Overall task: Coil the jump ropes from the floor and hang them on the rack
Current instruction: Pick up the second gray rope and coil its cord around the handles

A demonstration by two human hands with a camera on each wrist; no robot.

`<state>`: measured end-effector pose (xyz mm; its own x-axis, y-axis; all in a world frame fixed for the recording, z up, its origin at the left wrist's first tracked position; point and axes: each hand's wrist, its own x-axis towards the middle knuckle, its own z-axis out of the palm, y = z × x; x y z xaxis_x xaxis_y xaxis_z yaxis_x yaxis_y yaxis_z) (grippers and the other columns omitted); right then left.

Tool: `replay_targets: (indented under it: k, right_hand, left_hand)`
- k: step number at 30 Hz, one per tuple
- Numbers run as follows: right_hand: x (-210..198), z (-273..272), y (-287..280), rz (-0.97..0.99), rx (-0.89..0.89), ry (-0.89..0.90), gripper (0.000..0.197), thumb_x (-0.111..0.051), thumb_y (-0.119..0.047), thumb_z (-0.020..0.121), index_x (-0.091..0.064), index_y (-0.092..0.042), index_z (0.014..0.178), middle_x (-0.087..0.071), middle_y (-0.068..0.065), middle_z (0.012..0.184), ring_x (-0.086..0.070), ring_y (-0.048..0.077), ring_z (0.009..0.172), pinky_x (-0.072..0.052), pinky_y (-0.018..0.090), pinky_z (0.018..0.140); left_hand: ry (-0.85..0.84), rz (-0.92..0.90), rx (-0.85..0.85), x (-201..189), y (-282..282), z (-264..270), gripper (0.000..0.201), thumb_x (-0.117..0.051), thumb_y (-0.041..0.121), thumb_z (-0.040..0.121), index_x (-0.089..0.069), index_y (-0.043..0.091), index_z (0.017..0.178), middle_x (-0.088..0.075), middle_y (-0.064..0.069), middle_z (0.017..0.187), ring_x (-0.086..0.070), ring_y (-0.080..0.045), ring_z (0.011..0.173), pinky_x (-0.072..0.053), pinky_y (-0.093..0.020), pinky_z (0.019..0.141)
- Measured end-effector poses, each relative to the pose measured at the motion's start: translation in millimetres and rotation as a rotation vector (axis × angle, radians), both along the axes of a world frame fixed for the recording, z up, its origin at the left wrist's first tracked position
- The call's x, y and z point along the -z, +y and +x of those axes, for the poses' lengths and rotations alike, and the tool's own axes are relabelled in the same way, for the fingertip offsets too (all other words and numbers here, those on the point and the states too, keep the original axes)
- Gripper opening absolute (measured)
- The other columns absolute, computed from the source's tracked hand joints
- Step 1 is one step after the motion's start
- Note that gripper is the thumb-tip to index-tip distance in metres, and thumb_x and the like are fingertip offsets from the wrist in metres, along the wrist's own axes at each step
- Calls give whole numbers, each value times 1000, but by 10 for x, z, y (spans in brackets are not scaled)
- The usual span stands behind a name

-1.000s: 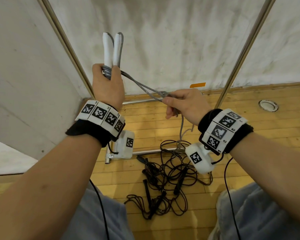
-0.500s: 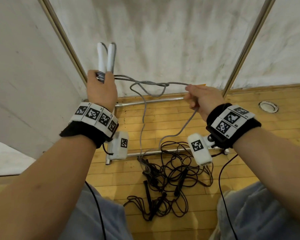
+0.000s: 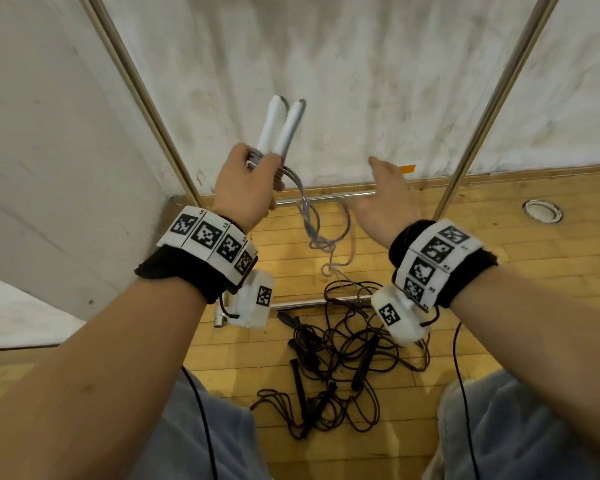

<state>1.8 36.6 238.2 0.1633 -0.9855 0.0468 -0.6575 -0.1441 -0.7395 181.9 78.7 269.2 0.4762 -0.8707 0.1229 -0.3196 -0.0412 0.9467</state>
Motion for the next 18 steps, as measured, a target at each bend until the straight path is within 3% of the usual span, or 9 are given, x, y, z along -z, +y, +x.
replay_targets:
  k: [2,4,5,7,8,10,13,15,18]
  right_hand:
    - [-31,133,160,-42,-86,-46,65,-55,-24,90,-24,-14,147,-21,3,154,-21,17,140,-15,19,104]
    - [-31,236,267,-5,-205,-95,62,-54,-37,91,-30,-15,144,-32,3,151,-29,17,137,-19,26,110]
    - [-27,275,302,46,-270,-139,59,-55,-43,89,-38,-18,140,-43,3,143,-40,18,130,-28,32,111]
    - [-34,331,333,117,-322,-257,42,-61,-43,85,-57,-17,117,-64,7,113,-60,20,102,-47,41,95]
    - [-48,335,327,124,-316,-314,34,-64,-40,84,-62,-13,104,-67,10,97,-63,20,88,-50,41,87]
    - [-63,311,269,146,-324,-404,25,-65,-33,85,-64,-8,84,-68,6,76,-63,18,71,-51,35,75]
    - [-84,250,152,194,-326,-449,24,-57,-24,90,-65,-6,77,-60,-4,55,-61,17,61,-49,29,68]
    - [-71,200,95,175,-278,-334,22,-52,-14,89,-65,-17,71,-56,-6,57,-56,14,61,-47,26,64]
    - [26,133,78,113,-233,-181,28,-46,-5,88,-62,-23,74,-65,8,85,-57,23,77,-46,29,68]
  left_hand:
    - [10,-3,41,0,10,-75,13,-54,28,89,-46,21,83,-66,-2,65,-52,-15,42,-42,-25,41]
    - [12,-12,86,-13,20,-124,14,-55,29,88,-46,20,83,-65,1,60,-52,-18,42,-41,-26,41]
    - [20,-18,115,-23,27,-140,15,-55,29,88,-46,18,83,-66,0,60,-53,-20,44,-41,-27,41]
    - [48,-41,171,-55,40,-153,17,-56,28,87,-43,17,81,-65,-4,62,-55,-24,48,-42,-31,43]
    - [66,-60,190,-78,45,-154,18,-56,27,87,-42,17,80,-64,-7,63,-54,-25,49,-41,-31,43]
    - [86,-111,195,-138,65,-142,18,-55,24,88,-41,17,79,-63,-10,64,-50,-24,43,-37,-26,39]
    - [62,-206,105,-221,111,-123,15,-54,21,89,-42,18,80,-61,-14,70,-49,-14,41,-35,-24,39]
    - [24,-258,19,-261,146,-143,15,-54,22,90,-43,21,80,-62,-12,73,-52,-9,44,-37,-24,43]
    - [51,-336,-113,-326,162,-97,14,-54,26,90,-44,24,79,-63,-4,68,-50,-11,46,-37,-22,42]
